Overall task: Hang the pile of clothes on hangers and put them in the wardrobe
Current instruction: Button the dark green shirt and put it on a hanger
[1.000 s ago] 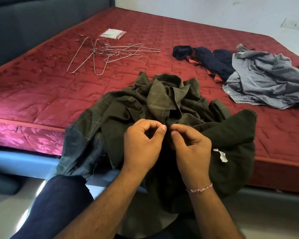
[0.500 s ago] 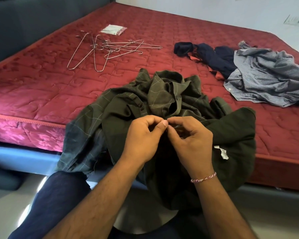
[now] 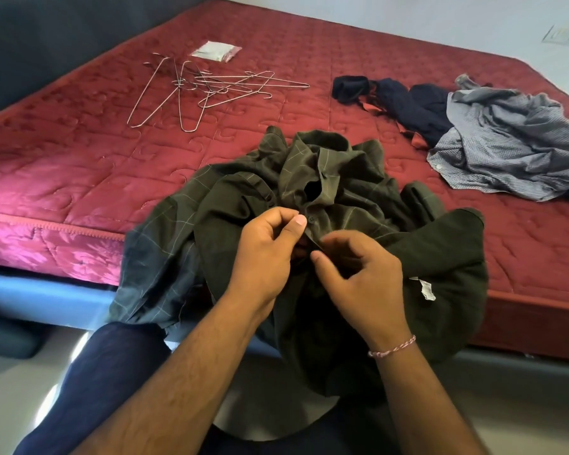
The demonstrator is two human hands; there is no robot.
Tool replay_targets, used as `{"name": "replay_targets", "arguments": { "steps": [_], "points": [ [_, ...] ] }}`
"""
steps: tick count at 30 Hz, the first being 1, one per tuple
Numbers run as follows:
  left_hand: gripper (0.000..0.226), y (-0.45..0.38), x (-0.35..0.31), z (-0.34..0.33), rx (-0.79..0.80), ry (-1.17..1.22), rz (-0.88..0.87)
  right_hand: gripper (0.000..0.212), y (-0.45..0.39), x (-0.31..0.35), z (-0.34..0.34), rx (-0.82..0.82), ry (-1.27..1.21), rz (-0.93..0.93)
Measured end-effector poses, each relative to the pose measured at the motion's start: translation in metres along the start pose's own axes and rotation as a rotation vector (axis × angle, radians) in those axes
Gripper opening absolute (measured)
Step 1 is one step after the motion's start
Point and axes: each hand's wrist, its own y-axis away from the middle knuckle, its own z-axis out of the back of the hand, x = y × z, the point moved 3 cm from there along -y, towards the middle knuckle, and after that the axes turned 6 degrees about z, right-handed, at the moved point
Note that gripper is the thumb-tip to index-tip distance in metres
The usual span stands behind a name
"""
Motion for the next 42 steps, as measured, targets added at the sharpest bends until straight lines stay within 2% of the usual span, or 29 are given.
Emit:
{"name": "replay_targets", "arguments": {
  "steps": [2,3,6,7,8,9,12,14,16,18,20,21,22,23,25,26,28,30,32,34,37,42],
  "points": [
    [0.02,0.004,-0.002,0.001,0.038,-0.042,-0.069,0.013,0.003,0.002,-0.001,0.055,0.266,0.121],
    [0.019,0.005,-0.002,0.002,0.068,-0.123,-0.131,0.013,0.003,0.002,-0.001,0.061,0.284,0.136],
    [0.031,0.004,0.003,0.011,0.119,-0.675,-0.34,0.007,-0.001,-0.001,0.009,0.028,0.094,0.093],
    [0.036,0.001,0.002,0.014,0.092,-0.856,-0.413,0.004,-0.005,-0.002,0.015,0.003,0.043,0.074],
    [0.034,-0.002,-0.001,0.017,0.052,-0.935,-0.483,0.006,-0.009,-0.003,0.022,-0.017,0.009,0.057],
    [0.028,-0.005,-0.008,0.022,0.008,-0.911,-0.52,0.01,-0.015,-0.006,0.03,-0.019,-0.013,0.042],
    [0.01,-0.02,-0.044,0.045,-0.038,-0.614,-0.506,0.006,-0.034,-0.012,0.055,0.075,-0.027,0.07],
    [0.005,-0.031,-0.077,0.058,0.093,-0.615,-0.522,0.006,-0.048,-0.015,0.071,0.181,-0.031,0.093],
    [0.005,-0.046,-0.108,0.064,0.28,-0.784,-0.51,0.002,-0.067,-0.019,0.084,0.29,-0.1,0.033],
    [0.01,-0.068,-0.134,0.065,0.487,-0.954,-0.384,0.008,-0.093,-0.021,0.093,0.413,-0.135,-0.04],
    [0.015,-0.095,-0.153,0.058,0.669,-1.108,-0.223,0.008,-0.126,-0.026,0.096,0.564,-0.061,-0.065],
    [0.017,-0.111,-0.166,0.051,0.642,-1.187,-0.228,0.008,-0.147,-0.028,0.098,0.573,0.02,-0.055],
    [0.019,-0.128,-0.178,0.043,0.515,-1.239,-0.296,0.01,-0.168,-0.03,0.1,0.504,0.111,-0.04],
    [0.02,-0.142,-0.194,0.033,0.295,-1.263,-0.41,0.014,-0.19,-0.031,0.104,0.359,0.227,-0.023],
    [0.016,-0.146,-0.214,0.014,-0.161,-1.184,-0.654,0.019,-0.216,-0.02,0.113,-0.001,0.4,0.001],
    [0.017,-0.14,-0.218,0.005,-0.29,-1.111,-0.772,0.02,-0.218,-0.007,0.115,-0.141,0.425,0.023],
    [0.016,-0.118,-0.206,-0.009,-0.36,-0.968,-0.936,0.018,-0.2,0.012,0.108,-0.237,0.296,0.025],
    [0.017,-0.088,-0.18,-0.014,-0.319,-0.807,-0.988,0.015,-0.168,0.023,0.092,-0.18,0.055,-0.045],
    [0.021,-0.055,-0.145,-0.016,-0.25,-0.657,-0.916,0.014,-0.13,0.026,0.067,-0.106,-0.231,-0.114],
    [0.02,-0.021,-0.11,-0.019,-0.203,-0.537,-0.801,0.015,-0.094,0.024,0.046,-0.111,-0.392,-0.162],
    [0.017,0.012,-0.071,-0.021,-0.16,-0.353,-0.567,0.014,-0.055,0.023,0.026,-0.142,-0.524,-0.245],
    [0.028,0.026,-0.042,-0.027,-0.274,0.05,-0.154,0.015,-0.031,0.032,0.018,-0.238,-0.592,-0.276]
  ]
}}
